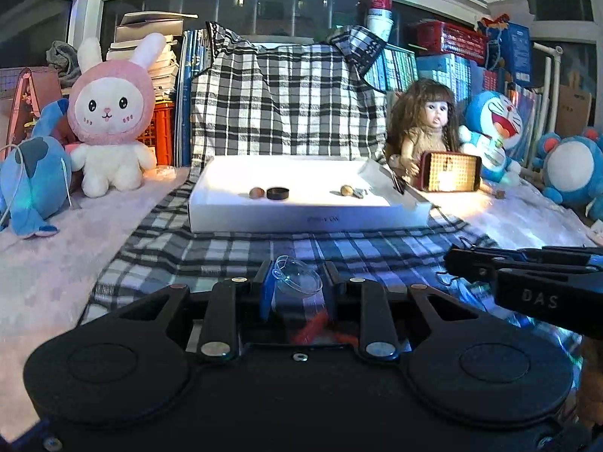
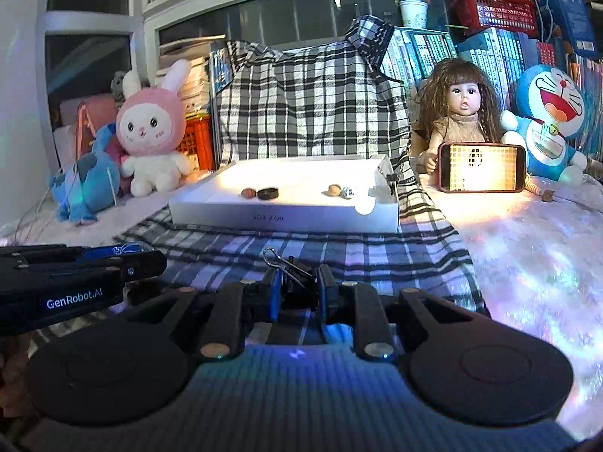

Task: Organize rigid objects
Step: 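Carry the lid and binder clip into the white box and open both tools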

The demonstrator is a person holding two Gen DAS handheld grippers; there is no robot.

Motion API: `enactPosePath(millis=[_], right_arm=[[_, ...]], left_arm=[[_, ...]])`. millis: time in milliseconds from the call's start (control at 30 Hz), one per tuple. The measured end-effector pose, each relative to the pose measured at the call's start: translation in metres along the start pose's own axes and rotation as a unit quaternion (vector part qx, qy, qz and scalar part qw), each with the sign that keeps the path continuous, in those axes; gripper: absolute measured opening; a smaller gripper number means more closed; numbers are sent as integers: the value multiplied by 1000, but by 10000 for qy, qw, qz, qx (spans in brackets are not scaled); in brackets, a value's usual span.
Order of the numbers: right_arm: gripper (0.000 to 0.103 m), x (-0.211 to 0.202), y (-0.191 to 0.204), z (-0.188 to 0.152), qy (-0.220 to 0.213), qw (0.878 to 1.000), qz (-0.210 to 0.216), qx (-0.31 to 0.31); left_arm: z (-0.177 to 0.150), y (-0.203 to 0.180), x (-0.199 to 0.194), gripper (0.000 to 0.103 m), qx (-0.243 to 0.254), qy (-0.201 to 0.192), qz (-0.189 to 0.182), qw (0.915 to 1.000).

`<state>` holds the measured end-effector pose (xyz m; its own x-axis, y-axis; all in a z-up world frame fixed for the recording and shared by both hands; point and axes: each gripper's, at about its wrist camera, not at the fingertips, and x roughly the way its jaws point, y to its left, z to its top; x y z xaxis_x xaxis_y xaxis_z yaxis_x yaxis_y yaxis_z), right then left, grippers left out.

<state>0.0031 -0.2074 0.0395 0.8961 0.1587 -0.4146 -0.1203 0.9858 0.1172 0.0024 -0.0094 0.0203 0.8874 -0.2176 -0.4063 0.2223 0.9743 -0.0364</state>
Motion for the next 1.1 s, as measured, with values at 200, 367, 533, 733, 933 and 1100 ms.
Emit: enactPosePath(millis=[200, 367, 533, 733, 933, 1100], right_arm=[[24, 14, -8, 26, -111, 9999, -16, 91], [24, 32, -14, 49, -200, 9997, -69, 78], [24, 60, -20, 69, -74, 9998, -59, 178], [24, 91, -28, 93, 96, 9992, 27, 393], [24, 134, -38, 110, 455, 9951, 207, 855], [24, 174, -41, 118, 700, 9903, 220, 1182]], left_arm=[[30, 9, 18, 26, -120, -160, -27, 9998], [57, 23, 42, 26, -472, -170, -273, 9984], [79, 34, 69, 26, -656, -159, -290, 9973], [103, 52, 110, 25, -811, -16, -248, 9964], [122, 68, 158, 25, -972, 286, -182, 9947], [126, 80, 197, 25, -1195, 480, -5, 9917]])
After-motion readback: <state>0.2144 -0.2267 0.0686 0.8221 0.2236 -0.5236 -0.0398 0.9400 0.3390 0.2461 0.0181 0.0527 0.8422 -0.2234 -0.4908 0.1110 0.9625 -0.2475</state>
